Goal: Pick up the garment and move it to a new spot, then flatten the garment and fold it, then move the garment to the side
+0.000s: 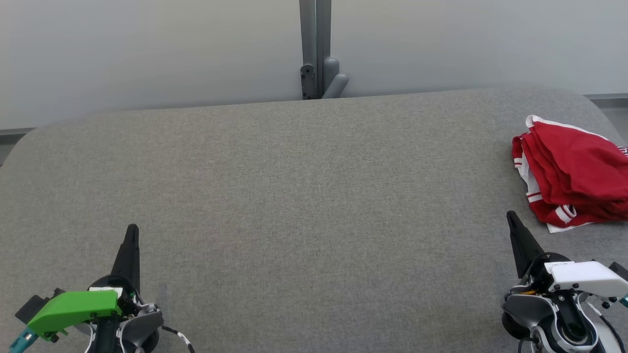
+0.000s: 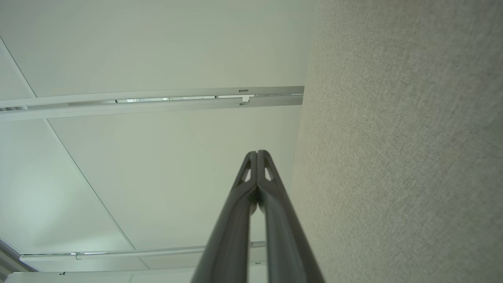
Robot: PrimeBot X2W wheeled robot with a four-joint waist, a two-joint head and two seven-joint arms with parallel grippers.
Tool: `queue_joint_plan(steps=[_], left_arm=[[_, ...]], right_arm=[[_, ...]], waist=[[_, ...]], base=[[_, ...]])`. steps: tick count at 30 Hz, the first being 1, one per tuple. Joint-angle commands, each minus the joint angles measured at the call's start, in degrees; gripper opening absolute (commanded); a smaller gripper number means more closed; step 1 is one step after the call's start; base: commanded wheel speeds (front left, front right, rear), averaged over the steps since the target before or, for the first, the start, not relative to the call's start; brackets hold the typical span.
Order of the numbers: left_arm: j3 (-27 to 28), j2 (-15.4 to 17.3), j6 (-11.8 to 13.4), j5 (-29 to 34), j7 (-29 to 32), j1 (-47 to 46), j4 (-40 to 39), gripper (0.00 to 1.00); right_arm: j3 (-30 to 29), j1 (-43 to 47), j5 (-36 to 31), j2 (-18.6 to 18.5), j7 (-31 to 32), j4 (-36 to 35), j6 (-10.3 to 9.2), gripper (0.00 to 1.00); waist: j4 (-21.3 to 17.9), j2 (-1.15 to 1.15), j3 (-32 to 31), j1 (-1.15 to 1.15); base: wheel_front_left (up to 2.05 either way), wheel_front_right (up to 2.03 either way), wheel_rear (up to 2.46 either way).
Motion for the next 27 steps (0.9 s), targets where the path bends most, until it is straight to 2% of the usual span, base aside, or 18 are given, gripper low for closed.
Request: queue_joint_plan(steps=[1,27], left_arm=[[0.31,0.04,-0.26,0.37,0.23,-0.81,-0.23,0.00],[0.36,0.01,-0.26,0.39,0.23,-0.82,-0.23,0.00]], right_arm=[[-0.15,-0.66,0.30,-0.28,0.25,0.04,0.02,0.00],[-0.15,-0.66,0.30,-0.28,0.24,0.04,0.02,0.00]], waist=[[0.00,0.00,0.00,0.00],[0.00,0.00,0.00,0.00]], base=[[0.00,0.00,0.00],[0.00,0.00,0.00]])
